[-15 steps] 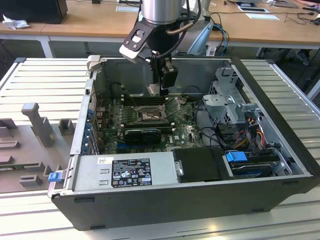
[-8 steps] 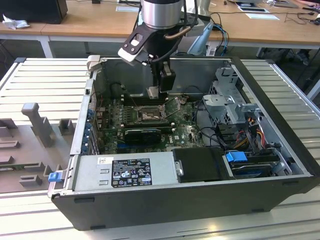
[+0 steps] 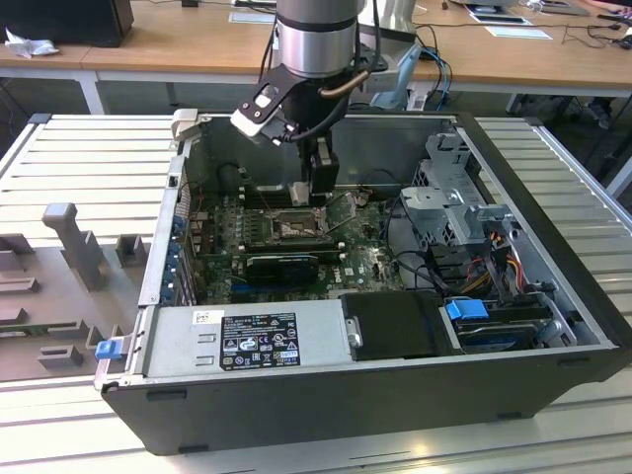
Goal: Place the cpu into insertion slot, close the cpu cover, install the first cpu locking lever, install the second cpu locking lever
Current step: 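Place the cpu into insertion slot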
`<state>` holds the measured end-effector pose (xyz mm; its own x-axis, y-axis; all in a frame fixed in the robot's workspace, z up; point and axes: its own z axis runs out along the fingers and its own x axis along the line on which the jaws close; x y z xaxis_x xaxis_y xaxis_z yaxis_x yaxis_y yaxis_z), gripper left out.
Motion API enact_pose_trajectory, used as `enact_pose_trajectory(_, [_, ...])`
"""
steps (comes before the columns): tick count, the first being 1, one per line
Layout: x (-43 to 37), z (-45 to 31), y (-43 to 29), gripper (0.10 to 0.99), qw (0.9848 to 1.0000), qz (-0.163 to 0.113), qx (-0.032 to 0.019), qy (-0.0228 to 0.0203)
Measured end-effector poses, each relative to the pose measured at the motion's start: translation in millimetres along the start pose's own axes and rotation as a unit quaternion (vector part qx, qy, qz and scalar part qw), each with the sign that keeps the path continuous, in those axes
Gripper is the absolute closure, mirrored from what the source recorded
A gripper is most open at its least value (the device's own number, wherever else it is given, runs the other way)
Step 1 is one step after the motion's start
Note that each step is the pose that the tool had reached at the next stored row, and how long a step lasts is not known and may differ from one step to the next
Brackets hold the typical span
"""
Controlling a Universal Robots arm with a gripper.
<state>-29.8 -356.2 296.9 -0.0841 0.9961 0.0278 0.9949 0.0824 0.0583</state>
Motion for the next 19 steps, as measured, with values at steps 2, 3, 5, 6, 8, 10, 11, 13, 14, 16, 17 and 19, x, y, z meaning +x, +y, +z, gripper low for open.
enact_pose_trajectory(2, [0.3, 5.1, -1.3, 0.557, 0.9999, 0.014, -0.0004, -0.0008])
enact_pose_trajectory(3, [0.4, 6.3, -1.6, 0.557, 0.9998, 0.017, -0.0005, -0.001])
enact_pose_trajectory(5, [0.6, 9.4, -2.0, 0.557, 0.9998, 0.02, -0.0006, -0.0011])
enact_pose_trajectory(6, [0.6, 10.6, -2.1, 0.557, 0.9998, 0.02, -0.0006, -0.0011])
enact_pose_trajectory(8, [0.5, 13.2, -2.3, 0.557, 0.9998, 0.02, -0.0005, -0.0012])
enact_pose_trajectory(10, [0.4, 17.6, -2.6, 0.557, 0.9998, 0.02, -0.0006, -0.0012])
enact_pose_trajectory(11, [0.4, 22.0, -2.8, 0.557, 0.9997, 0.026, -0.0007, -0.0015])
enact_pose_trajectory(13, [1.0, 26.1, -3.2, 0.557, 0.9995, 0.03, -0.0008, -0.0017])
enact_pose_trajectory(14, [1.8, 28.0, -3.3, 0.557, 0.9995, 0.03, -0.0009, -0.0018])
enact_pose_trajectory(16, [3.8, 31.7, -3.8, 0.557, 0.9995, 0.03, -0.0008, -0.0019])
enact_pose_trajectory(17, [5.1, 33.7, -3.9, 0.557, 0.9995, 0.03, -0.0009, -0.0018])
enact_pose_trajectory(19, [8.7, 38.2, -4.2, 0.557, 0.9995, 0.03, -0.0009, -0.0017])
